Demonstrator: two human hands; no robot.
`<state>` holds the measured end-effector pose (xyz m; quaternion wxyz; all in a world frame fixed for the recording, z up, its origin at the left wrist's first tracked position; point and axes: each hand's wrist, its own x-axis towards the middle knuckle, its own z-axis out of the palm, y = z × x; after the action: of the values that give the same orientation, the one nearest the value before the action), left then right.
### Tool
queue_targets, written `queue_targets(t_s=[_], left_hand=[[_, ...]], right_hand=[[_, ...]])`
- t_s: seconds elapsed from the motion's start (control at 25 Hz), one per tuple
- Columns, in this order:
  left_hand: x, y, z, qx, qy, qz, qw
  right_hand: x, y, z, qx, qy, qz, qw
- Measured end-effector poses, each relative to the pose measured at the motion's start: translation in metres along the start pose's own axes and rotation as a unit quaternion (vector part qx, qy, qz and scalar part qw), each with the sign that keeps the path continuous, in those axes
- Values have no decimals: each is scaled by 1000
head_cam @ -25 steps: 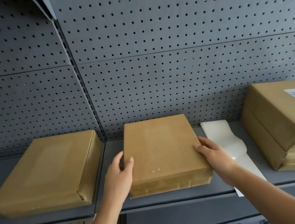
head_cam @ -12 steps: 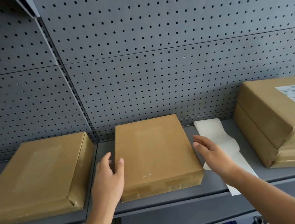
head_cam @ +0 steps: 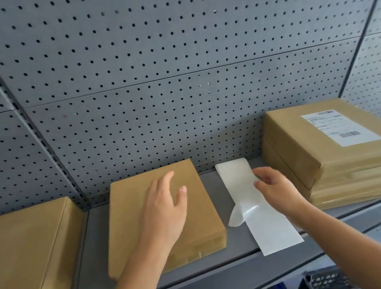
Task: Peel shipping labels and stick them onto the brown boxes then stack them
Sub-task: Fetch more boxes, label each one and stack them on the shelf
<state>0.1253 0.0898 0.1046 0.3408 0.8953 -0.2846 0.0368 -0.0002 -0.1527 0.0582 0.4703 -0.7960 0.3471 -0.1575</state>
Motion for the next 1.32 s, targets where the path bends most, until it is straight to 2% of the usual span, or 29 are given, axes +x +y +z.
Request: queue_targets(t_s=[0.32, 0.56, 0.72, 0.84, 1.08, 1.2, 1.32], left_hand=[[11, 61, 72, -16, -95, 68, 993], [15, 83, 100, -21, -150, 46, 987], [17, 83, 107, -28, -150, 15, 988], [18, 84, 111, -35, -145, 4, 989], [15, 79, 107, -51, -155, -13, 987], [14, 75, 104, -52, -155, -11, 986], [12, 75, 102, -58, -153, -7, 987]], right_hand=[[5, 25, -4, -61, -25, 55, 996], [11, 36, -2, 16, 2, 85, 996], [7, 37, -14, 85, 43, 77, 992], [4, 39, -22, 139, 28, 71, 987], [5, 39, -7, 50, -27, 115, 992], [7, 41, -2, 60, -25, 130, 989], [4, 35, -5, 91, -8, 106, 990]])
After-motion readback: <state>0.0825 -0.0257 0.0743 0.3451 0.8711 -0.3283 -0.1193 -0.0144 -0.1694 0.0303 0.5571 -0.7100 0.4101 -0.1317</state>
